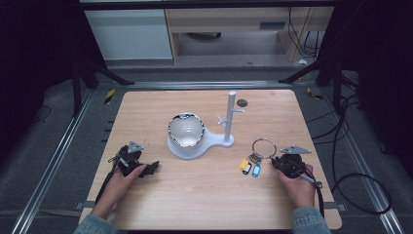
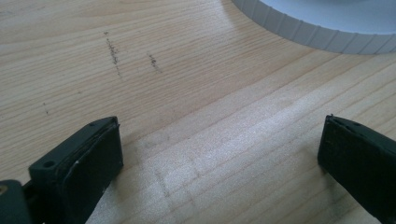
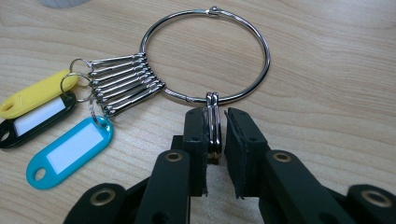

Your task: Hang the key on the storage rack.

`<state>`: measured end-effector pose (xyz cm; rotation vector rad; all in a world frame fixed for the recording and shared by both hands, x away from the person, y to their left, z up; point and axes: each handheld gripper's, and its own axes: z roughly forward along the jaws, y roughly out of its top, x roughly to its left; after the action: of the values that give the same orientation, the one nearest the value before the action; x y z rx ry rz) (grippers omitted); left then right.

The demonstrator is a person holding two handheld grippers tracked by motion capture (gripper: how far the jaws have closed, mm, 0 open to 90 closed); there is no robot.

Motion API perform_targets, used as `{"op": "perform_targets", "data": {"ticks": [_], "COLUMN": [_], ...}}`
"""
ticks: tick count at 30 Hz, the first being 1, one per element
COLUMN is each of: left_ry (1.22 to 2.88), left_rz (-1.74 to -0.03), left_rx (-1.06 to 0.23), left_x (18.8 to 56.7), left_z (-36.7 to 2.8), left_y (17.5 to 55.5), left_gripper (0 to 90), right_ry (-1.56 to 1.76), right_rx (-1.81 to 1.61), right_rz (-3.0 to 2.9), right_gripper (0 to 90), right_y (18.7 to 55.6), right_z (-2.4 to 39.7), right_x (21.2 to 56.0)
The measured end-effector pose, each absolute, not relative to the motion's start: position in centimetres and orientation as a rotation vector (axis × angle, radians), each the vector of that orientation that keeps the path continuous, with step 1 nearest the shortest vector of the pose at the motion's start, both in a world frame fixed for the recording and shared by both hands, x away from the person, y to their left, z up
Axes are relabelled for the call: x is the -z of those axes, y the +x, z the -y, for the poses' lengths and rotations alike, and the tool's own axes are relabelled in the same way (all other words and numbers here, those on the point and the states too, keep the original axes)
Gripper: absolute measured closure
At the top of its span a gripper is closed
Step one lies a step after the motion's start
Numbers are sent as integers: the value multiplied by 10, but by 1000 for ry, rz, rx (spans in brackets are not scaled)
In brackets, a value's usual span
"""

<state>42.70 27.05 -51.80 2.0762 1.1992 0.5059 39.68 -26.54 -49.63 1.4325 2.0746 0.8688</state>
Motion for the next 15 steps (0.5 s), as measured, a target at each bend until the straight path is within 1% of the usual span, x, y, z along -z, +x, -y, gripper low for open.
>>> {"op": "perform_targets", "data": {"ticks": [2,4,15], "left_ry": [2076,2076,2076], "left_rz": [-1199,-1199,-1199], "left_rx": [-506,-506,-506], "left_x": [518,518,518], "left_z": [-270,-270,-270], "left_y": [427,427,427], "left_gripper": [0,0,0], "right_ry": [1439,1444,1437], "right_rx": [-871,-881,-940], "right_rz": [-2077,-2081,-2075], "right_gripper": [837,846,854], "right_y": [397,397,397], "right_z": [266,268,271], "right_x": [496,496,491]}}
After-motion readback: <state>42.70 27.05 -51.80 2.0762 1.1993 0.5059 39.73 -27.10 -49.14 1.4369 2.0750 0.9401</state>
